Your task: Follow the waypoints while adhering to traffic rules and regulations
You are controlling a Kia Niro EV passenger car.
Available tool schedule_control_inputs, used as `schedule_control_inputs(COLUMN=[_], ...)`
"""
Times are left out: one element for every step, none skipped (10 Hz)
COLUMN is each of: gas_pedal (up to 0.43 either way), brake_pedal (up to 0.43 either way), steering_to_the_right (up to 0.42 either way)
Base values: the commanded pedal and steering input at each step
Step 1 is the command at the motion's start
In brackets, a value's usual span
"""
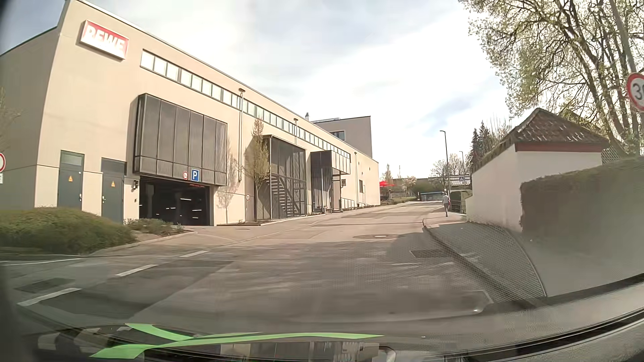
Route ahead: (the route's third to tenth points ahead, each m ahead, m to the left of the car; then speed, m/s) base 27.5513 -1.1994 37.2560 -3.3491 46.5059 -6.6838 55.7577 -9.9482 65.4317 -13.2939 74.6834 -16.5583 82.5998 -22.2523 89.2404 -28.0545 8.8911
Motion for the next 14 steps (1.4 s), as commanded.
schedule_control_inputs(gas_pedal=[0.13,0.13,0.13,0.13,0.13,0.13,0.13,0.138,0.138,0.138,0.138,0.138,0.138,0.138], brake_pedal=[0.0,0.0,0.0,0.0,0.0,0.0,0.0,0.0,0.0,0.0,0.0,0.0,0.0,0.0], steering_to_the_right=[0.031,0.031,0.031,0.031,0.031,0.031,0.031,0.031,0.031,0.031,0.031,0.031,0.032,0.031])
